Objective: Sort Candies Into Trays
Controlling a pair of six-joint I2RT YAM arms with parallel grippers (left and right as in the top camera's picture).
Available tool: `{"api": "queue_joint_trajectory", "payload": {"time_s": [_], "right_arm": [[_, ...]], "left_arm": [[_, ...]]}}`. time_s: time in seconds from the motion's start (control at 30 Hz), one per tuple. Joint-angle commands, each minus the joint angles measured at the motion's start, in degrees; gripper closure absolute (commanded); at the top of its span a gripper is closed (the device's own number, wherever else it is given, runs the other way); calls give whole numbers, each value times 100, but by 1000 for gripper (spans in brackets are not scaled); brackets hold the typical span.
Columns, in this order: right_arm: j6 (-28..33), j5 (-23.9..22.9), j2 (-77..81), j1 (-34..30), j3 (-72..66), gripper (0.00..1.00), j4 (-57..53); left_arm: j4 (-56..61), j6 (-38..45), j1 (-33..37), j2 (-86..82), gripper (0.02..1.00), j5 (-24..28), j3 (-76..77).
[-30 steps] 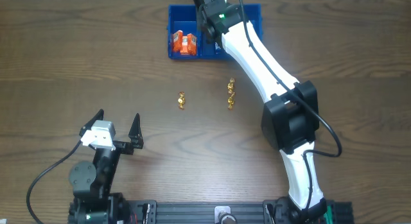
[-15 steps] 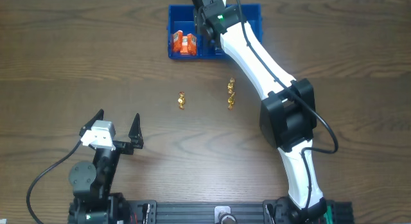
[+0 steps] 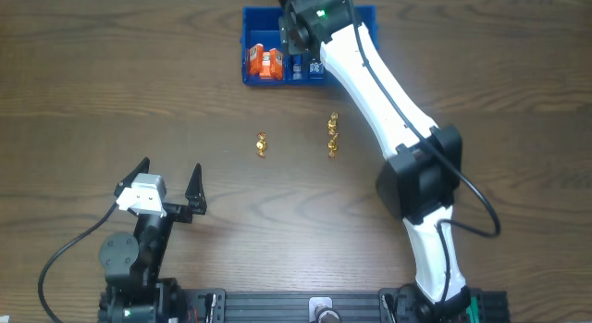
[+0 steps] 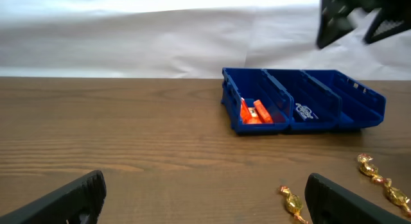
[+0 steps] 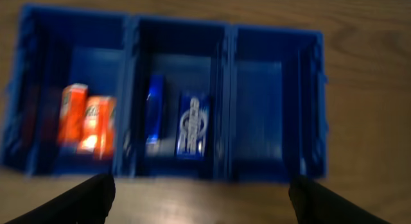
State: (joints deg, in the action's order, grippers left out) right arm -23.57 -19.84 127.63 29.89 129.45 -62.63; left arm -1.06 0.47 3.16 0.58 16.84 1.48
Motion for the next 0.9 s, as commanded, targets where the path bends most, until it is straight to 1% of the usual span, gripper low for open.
{"api": "queue_joint_trajectory", "payload": {"time_s": [0.03, 0.07, 0.1, 0.13, 0.2, 0.23, 0.3, 0.5, 0.67, 0.9], "right_arm": [[-743, 413, -721, 522, 205, 93, -726], [-901, 634, -726, 638, 205, 93, -903], [-1117, 960, -702, 789, 168, 88, -1123], [-1257, 1099, -691, 870, 90, 82, -1185], [-1545, 1246, -673, 1016, -129, 73, -1211], [-1698, 1261, -658, 1078, -258, 51, -1209], [-2017, 1292, -610, 1182, -529, 42, -1200], [-2129, 1421, -153, 1392, -817, 40, -1067], [-2168, 1749, 433, 1443, -822, 40, -1073], [-2315, 1860, 979, 1484, -826, 42, -1032]], "left_arm": [[-170, 83, -20, -33, 20, 114, -120], [-170, 83, -20, -33, 20, 114, -120], [-170, 83, -20, -33, 20, 114, -120], [-170, 83, -20, -33, 20, 114, -120], [-173, 85, -20, -33, 23, 114, -120], [-173, 85, -20, -33, 20, 114, -120], [-170, 85, -20, -33, 20, 114, -120], [-173, 83, -20, -33, 20, 114, -120], [-170, 85, -20, -33, 20, 114, -120], [-173, 83, -20, -33, 20, 114, -120]]}}
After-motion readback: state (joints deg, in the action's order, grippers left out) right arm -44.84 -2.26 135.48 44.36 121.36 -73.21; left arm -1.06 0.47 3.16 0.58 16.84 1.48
